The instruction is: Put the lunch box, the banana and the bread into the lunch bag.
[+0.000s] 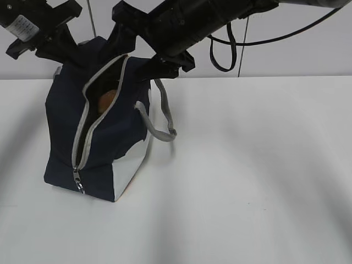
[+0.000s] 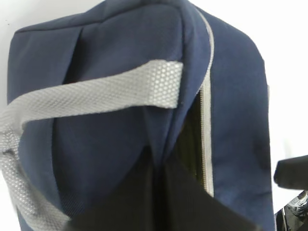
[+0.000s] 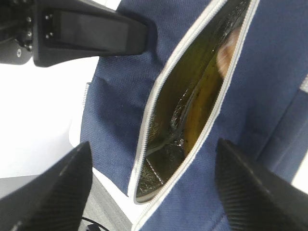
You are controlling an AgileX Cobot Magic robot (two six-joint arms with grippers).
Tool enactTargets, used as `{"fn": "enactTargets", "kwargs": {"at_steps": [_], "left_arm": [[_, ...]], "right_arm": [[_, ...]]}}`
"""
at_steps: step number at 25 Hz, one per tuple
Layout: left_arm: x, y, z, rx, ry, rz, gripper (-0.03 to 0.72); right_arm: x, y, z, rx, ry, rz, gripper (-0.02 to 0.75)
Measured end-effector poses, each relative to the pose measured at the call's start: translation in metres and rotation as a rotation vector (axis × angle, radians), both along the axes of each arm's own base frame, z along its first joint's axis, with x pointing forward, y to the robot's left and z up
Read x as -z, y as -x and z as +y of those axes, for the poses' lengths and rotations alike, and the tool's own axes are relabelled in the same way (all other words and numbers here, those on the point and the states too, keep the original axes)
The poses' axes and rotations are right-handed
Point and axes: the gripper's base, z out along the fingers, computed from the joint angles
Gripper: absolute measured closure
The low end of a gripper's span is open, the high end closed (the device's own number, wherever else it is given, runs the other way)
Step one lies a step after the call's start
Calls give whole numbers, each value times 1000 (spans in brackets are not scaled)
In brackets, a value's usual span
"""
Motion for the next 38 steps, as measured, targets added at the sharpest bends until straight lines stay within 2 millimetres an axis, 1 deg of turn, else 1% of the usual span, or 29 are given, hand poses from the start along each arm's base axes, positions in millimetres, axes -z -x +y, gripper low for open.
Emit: {"fn": "enactTargets", "kwargs": {"at_steps": [5,9,12,17,19,23,25,26,27,29,31,32,33,34,38], "left_arm": [[0,0,0,0,0,0,691],[0,0,0,0,0,0,691],[0,0,0,0,0,0,691],[0,0,0,0,0,0,691],[0,0,0,0,0,0,691],[0,0,0,0,0,0,691],[0,0,0,0,0,0,691],[0,0,0,0,0,0,691],[0,0,0,0,0,0,691],[0,0,0,0,0,0,691],[0,0,0,0,0,0,691],[0,0,0,0,0,0,691],[0,0,0,0,0,0,691],[0,0,0,0,0,0,691],[0,0,0,0,0,0,691]], "right_arm": [[-4,1,-11,1,69,-9,154],[4,1,-19,16,187,13,154],[6,0,-23,47,226,30,155],[8,-2,-21,82,202,49,155],[13,-5,-18,95,167,73,154],[32,-14,-10,121,118,129,155],[39,-17,-9,131,109,143,173],[40,-18,-8,137,102,146,204],[43,-20,-7,145,93,150,252],[44,-21,-6,154,80,152,402],[44,-22,-6,161,75,149,613],[45,-22,-6,161,76,151,667],[45,-22,-6,160,77,150,708],[46,-22,-6,157,78,147,730],[46,-23,-5,149,79,140,743]]}}
